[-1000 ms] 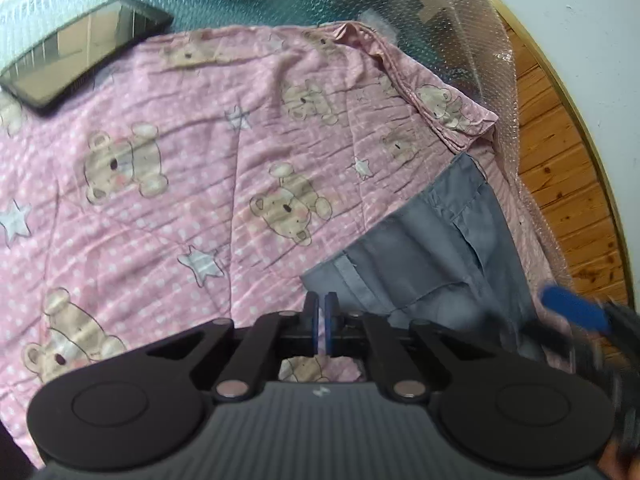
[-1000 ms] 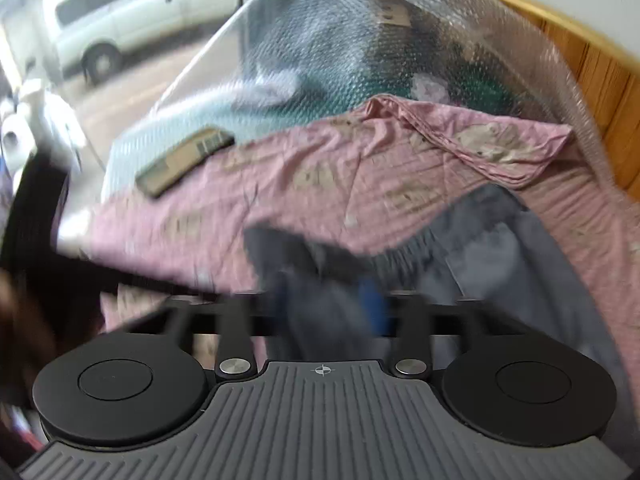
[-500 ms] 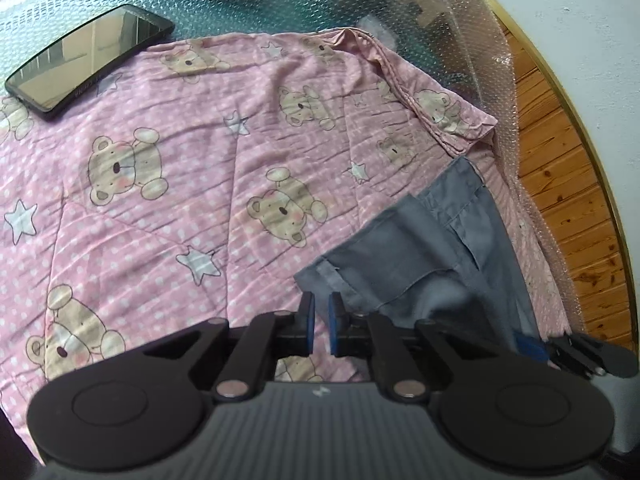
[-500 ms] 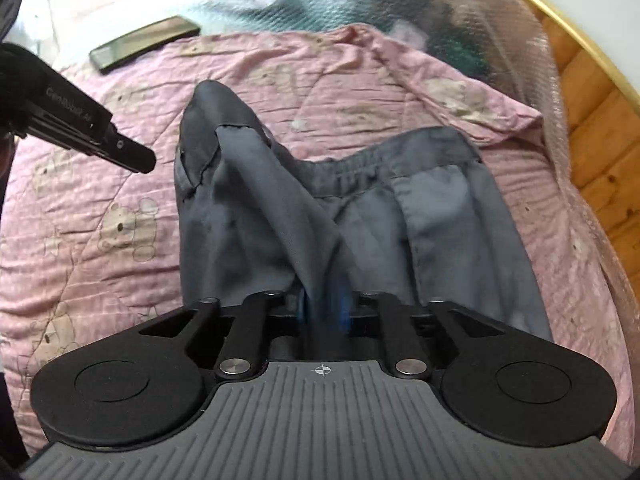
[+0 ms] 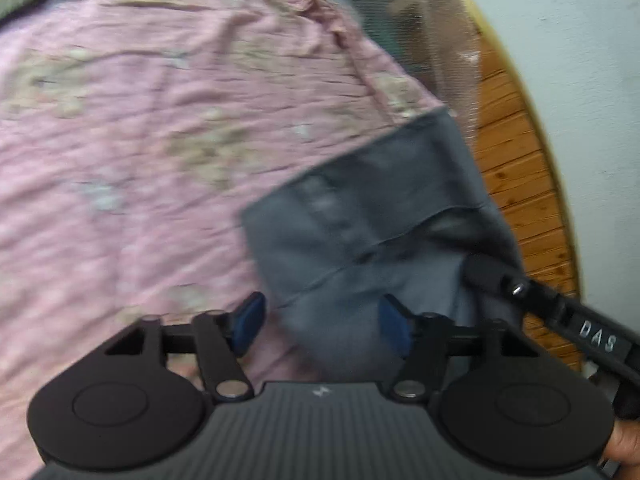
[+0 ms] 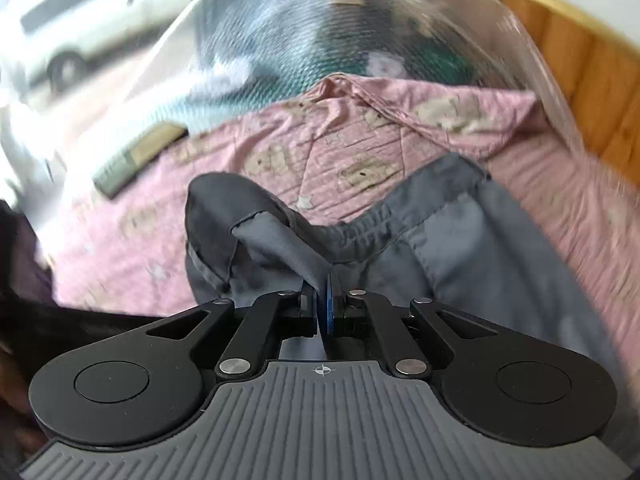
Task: Fold clothes
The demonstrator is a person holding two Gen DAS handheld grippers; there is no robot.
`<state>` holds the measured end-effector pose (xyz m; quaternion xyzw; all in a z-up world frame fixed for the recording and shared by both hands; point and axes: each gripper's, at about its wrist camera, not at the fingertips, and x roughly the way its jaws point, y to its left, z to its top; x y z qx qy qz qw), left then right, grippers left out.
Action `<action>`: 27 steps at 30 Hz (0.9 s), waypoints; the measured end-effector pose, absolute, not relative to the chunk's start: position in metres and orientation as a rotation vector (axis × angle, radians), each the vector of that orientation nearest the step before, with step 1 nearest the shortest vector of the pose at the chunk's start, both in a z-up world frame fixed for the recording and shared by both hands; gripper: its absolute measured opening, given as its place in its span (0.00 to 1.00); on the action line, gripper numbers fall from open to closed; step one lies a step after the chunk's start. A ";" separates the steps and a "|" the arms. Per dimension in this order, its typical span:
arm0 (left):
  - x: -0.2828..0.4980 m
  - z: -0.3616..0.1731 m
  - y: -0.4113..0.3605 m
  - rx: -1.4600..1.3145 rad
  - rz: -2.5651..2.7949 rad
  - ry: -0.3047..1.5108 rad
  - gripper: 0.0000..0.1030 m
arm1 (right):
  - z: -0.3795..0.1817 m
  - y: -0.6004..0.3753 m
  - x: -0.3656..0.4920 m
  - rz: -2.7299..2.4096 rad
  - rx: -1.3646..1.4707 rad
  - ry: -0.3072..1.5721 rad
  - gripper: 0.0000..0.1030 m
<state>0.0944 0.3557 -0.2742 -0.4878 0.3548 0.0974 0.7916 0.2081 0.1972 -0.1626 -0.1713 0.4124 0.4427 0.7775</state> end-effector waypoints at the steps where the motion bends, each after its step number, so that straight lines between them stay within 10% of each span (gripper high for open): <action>1: 0.099 -0.276 0.354 -1.066 0.199 0.746 0.64 | -0.163 0.194 0.209 0.959 -0.347 0.905 0.01; 2: 0.100 -0.277 0.355 -1.087 0.179 0.722 0.50 | -0.164 0.194 0.209 0.964 -0.345 0.909 0.01; 3: 0.101 -0.278 0.356 -1.101 0.165 0.708 0.05 | -0.165 0.194 0.208 0.962 -0.356 0.904 0.01; 12: 0.076 -0.261 0.369 -1.044 0.427 1.011 0.06 | -0.168 0.194 0.131 1.070 -0.519 0.752 0.03; 18: 0.075 -0.265 0.377 -1.045 0.410 1.034 0.09 | -0.168 0.108 0.101 0.871 -0.448 0.711 0.51; 27: 0.088 -0.244 0.376 -0.927 0.351 1.033 0.07 | -0.232 -0.008 0.093 0.624 -0.127 1.036 0.13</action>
